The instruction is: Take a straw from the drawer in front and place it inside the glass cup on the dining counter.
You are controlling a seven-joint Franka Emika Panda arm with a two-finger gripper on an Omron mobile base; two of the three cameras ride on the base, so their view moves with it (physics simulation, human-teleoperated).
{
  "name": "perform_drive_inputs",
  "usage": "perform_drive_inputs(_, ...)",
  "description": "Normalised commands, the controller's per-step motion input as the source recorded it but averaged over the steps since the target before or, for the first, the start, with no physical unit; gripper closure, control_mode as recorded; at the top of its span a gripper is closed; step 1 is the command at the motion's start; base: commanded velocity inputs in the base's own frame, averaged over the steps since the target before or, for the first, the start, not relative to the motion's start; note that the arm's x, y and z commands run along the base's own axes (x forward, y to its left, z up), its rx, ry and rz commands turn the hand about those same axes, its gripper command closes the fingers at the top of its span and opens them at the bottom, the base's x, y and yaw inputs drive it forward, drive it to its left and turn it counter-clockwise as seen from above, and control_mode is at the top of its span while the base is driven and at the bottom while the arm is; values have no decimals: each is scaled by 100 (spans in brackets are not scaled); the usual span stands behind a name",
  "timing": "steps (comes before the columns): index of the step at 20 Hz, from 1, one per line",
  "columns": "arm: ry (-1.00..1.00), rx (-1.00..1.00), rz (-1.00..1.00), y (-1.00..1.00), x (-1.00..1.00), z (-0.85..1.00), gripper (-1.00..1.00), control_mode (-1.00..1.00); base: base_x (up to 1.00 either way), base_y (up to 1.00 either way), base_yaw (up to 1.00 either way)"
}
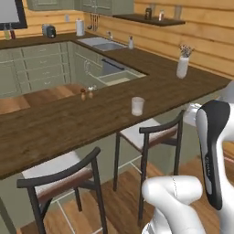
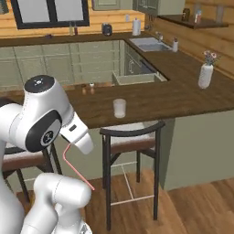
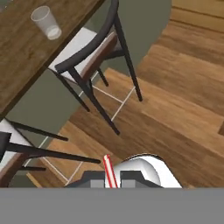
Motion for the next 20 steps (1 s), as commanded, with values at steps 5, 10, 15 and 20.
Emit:
perform_drive_inputs(5, 0, 0, 0, 0, 0, 0, 100, 100, 6, -80, 62)
perform_drive_inputs(10, 0, 0, 0, 0, 0, 0, 100, 100, 0, -98, 43)
perform_drive_inputs(15, 0, 0, 0, 0, 0, 0, 100, 100, 22, -73, 34)
perform_drive_inputs(20, 0, 0, 0, 0, 0, 0, 100, 100, 53, -36, 23)
